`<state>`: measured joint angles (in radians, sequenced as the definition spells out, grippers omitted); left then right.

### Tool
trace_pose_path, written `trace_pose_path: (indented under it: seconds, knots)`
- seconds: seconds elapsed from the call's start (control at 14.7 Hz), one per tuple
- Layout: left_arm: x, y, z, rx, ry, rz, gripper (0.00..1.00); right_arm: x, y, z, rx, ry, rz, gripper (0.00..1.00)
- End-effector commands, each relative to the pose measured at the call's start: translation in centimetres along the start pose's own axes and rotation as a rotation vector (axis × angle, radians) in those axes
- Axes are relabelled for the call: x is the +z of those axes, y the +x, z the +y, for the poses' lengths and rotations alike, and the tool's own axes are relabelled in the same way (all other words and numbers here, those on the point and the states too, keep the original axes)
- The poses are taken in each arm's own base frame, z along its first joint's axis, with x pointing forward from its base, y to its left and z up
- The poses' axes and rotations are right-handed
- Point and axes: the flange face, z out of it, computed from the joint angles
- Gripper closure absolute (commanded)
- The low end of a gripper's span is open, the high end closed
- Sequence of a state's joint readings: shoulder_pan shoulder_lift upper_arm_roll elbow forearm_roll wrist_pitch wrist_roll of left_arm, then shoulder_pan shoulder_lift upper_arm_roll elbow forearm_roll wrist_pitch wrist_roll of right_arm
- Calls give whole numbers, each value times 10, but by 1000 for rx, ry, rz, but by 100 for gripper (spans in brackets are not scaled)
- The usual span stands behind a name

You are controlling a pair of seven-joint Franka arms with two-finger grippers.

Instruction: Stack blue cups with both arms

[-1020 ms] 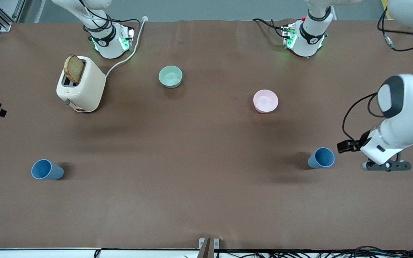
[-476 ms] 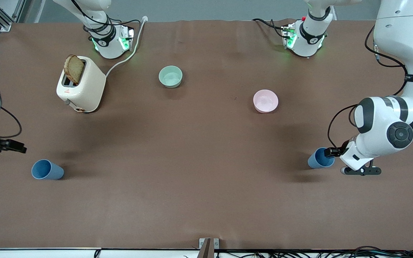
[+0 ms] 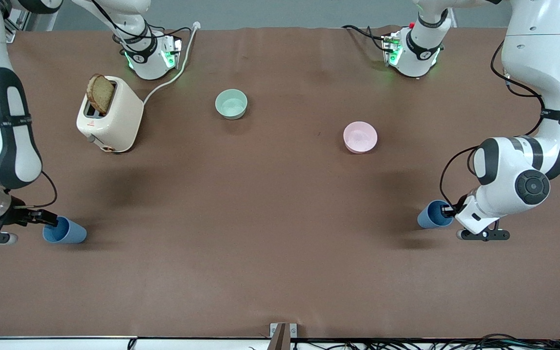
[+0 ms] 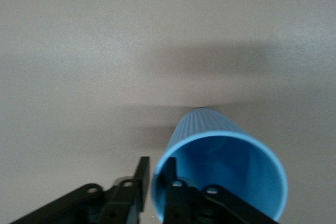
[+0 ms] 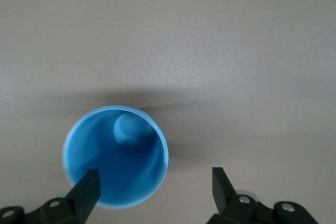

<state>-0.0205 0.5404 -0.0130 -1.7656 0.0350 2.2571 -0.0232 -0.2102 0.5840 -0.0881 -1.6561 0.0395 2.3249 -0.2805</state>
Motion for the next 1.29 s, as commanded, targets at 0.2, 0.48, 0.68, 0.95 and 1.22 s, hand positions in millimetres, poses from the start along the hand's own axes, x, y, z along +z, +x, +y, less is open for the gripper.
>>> trace_pose_path:
  seconds: [0.2,0.48,0.68,0.95,1.22]
  knots:
    - [-30,1,74,-40,-48,46,100,26,-3,4,32,67,-6,36]
    - [-61,-19,211,-200,-150,51,100,26,-1,1,46,80,0,87]
    - [-56,-51,318,-261,-162,28,100,24,0,-1,44,82,-2,97]
    - [-37,-85,421,-361,-182,-7,100,4,3,-10,27,90,-6,98]
    - [-16,-105,475,-439,-179,-18,99,-66,8,-47,18,115,-20,98]
